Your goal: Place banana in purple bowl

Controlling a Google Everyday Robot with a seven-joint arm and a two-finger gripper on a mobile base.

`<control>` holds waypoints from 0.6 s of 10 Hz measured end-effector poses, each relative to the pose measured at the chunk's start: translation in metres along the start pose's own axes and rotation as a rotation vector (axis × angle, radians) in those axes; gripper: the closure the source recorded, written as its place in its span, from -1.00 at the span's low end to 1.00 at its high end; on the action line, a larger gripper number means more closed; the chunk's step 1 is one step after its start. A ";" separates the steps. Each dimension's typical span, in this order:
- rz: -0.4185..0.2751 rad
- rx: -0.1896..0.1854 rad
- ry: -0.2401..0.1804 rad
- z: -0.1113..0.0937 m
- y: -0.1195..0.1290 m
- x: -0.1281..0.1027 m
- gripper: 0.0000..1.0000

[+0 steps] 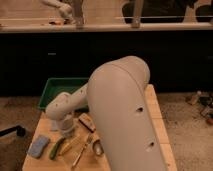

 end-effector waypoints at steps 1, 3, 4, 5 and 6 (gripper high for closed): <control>0.001 -0.004 -0.004 0.001 0.000 0.001 -0.60; 0.006 -0.008 -0.019 0.003 0.001 0.005 -0.60; 0.010 -0.008 -0.026 0.004 0.003 0.008 -0.60; 0.018 -0.011 -0.036 0.005 0.005 0.011 -0.60; 0.025 -0.016 -0.048 0.008 0.006 0.014 -0.60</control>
